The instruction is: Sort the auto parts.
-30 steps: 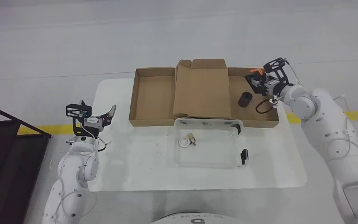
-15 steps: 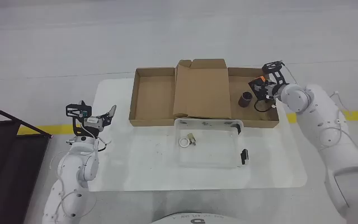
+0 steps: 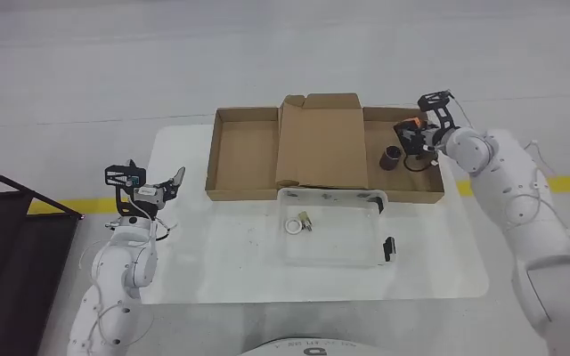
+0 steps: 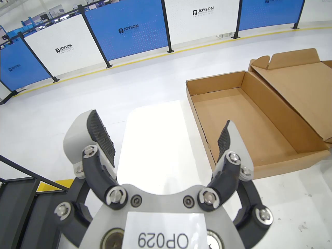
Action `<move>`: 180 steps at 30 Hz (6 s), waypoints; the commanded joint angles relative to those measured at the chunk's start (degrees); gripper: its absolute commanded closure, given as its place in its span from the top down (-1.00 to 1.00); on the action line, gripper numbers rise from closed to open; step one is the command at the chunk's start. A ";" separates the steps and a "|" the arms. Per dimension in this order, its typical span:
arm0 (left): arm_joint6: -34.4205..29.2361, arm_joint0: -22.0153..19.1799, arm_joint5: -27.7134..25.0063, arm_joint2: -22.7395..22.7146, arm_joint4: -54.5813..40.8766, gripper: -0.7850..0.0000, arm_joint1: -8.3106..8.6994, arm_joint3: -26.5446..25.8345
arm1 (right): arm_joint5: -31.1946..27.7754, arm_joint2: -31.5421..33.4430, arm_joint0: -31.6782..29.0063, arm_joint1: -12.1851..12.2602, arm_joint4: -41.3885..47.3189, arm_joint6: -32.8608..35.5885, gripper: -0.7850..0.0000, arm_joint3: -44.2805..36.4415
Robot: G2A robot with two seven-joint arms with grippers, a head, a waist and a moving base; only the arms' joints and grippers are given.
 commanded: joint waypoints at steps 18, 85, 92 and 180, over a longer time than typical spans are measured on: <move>0.00 0.00 0.00 0.00 0.00 1.00 0.00 0.00 | -28.96 23.30 -18.57 6.30 11.41 -12.16 1.00 -22.35; -53.86 -31.70 -17.96 50.14 -1.35 1.00 -8.08 6.42 | -28.96 23.30 -18.57 6.30 11.41 -12.16 1.00 -22.35; -52.60 -33.69 -16.48 52.07 0.16 1.00 -9.06 11.18 | -28.96 23.30 -18.57 6.30 11.41 -12.16 1.00 -22.35; -42.52 -20.94 -19.19 21.65 3.57 -1.00 -4.40 -1.64 | -28.96 23.30 -18.57 6.30 11.41 -12.16 1.00 -22.35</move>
